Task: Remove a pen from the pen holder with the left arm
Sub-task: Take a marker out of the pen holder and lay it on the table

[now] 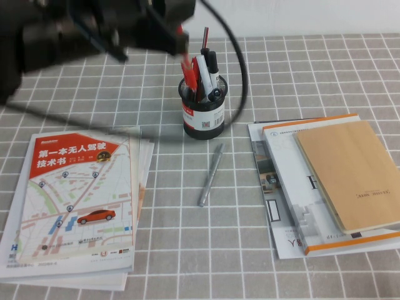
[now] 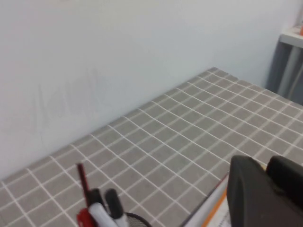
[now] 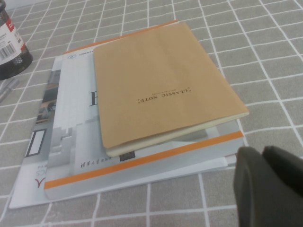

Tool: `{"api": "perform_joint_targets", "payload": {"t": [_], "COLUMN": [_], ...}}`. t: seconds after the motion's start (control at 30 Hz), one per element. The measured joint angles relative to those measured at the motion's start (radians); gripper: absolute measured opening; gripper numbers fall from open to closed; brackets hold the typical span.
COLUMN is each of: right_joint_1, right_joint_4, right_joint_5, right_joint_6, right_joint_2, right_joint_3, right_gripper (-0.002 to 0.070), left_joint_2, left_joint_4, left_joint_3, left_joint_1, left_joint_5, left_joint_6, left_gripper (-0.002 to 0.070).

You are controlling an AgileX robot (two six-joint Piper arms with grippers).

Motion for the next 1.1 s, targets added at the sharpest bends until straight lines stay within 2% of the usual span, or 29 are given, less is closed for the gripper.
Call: {"api": "perform_joint_targets", "payload": {"t": [0.13, 0.2, 0.3, 0.43, 0.73, 1.1], "right_joint_1": [0.000, 0.000, 0.000, 0.000, 0.000, 0.000], "right_joint_4": [0.000, 0.000, 0.000, 0.000, 0.000, 0.000], "right_joint_5": [0.000, 0.000, 0.000, 0.000, 0.000, 0.000], "right_joint_6": [0.000, 0.000, 0.000, 0.000, 0.000, 0.000], "right_joint_2": [0.000, 0.000, 0.000, 0.000, 0.000, 0.000], "right_joint_3": [0.000, 0.000, 0.000, 0.000, 0.000, 0.000], "right_gripper": [-0.0013, -0.0013, -0.0013, -0.0013, -0.0013, -0.0013], "left_joint_2": [-0.065, -0.075, -0.060, -0.018, 0.101, 0.233], "left_joint_4": [-0.312, -0.377, -0.410, -0.425, -0.435, -0.435], "left_joint_3": [0.207, 0.283, 0.329, 0.322, 0.261, 0.167], "left_joint_1": [-0.062, -0.110, -0.177, -0.204, -0.204, -0.204], "left_joint_5": [-0.088, -0.147, -0.204, -0.213, -0.207, -0.203], "left_joint_6": [0.358, 0.495, 0.592, 0.644, 0.657, 0.752], "left_gripper": [0.0032, 0.0032, 0.0032, 0.0032, 0.0032, 0.0032]}}
